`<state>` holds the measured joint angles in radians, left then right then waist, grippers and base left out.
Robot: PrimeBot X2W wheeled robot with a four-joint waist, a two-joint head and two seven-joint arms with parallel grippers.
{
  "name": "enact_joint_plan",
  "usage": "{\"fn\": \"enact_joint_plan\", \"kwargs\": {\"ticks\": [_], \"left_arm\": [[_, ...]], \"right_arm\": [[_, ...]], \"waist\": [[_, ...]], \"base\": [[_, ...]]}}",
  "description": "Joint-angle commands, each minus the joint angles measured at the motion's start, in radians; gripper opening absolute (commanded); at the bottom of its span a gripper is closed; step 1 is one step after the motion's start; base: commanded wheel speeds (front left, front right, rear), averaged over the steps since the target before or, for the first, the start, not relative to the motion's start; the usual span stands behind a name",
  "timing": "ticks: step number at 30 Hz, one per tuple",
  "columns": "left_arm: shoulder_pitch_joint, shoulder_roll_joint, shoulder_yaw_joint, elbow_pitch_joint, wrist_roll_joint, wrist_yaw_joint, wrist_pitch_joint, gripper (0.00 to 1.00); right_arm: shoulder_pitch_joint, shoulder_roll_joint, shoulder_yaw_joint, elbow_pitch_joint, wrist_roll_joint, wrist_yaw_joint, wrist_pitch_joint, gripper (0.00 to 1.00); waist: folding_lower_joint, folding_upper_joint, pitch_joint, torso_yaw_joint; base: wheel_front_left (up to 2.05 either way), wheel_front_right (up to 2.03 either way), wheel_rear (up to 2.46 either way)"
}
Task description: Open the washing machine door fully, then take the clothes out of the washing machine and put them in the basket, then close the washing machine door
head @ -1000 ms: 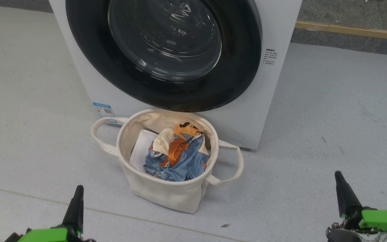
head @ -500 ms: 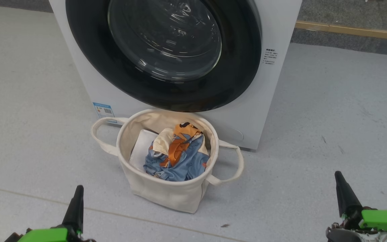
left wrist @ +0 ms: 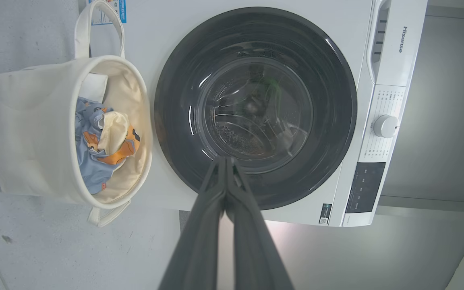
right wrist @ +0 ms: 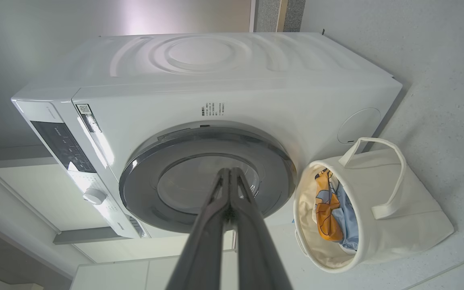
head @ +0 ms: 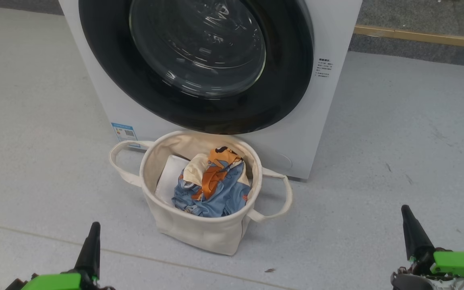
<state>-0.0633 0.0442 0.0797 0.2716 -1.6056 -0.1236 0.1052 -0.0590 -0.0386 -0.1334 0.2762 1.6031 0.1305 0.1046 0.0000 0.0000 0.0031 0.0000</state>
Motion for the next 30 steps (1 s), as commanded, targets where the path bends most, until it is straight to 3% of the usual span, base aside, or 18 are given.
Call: {"fn": "enact_joint_plan", "kwargs": {"ticks": [1,30], "left_arm": [[-0.045,0.006,0.034,-0.027,-0.003,-0.007,0.008,0.00],[-0.045,0.006,0.034,-0.027,-0.003,-0.007,0.008,0.00]], "right_arm": [[-0.049,-0.012,0.020,-0.031,0.006,0.000,0.008,0.00],[-0.049,-0.012,0.020,-0.031,0.006,0.000,0.008,0.00]], "waist": [[0.0000,0.0000,0.000,0.000],[0.0000,0.0000,0.000,0.000]], "base": [[0.00,0.00,0.00],[0.00,0.00,0.00]]}}
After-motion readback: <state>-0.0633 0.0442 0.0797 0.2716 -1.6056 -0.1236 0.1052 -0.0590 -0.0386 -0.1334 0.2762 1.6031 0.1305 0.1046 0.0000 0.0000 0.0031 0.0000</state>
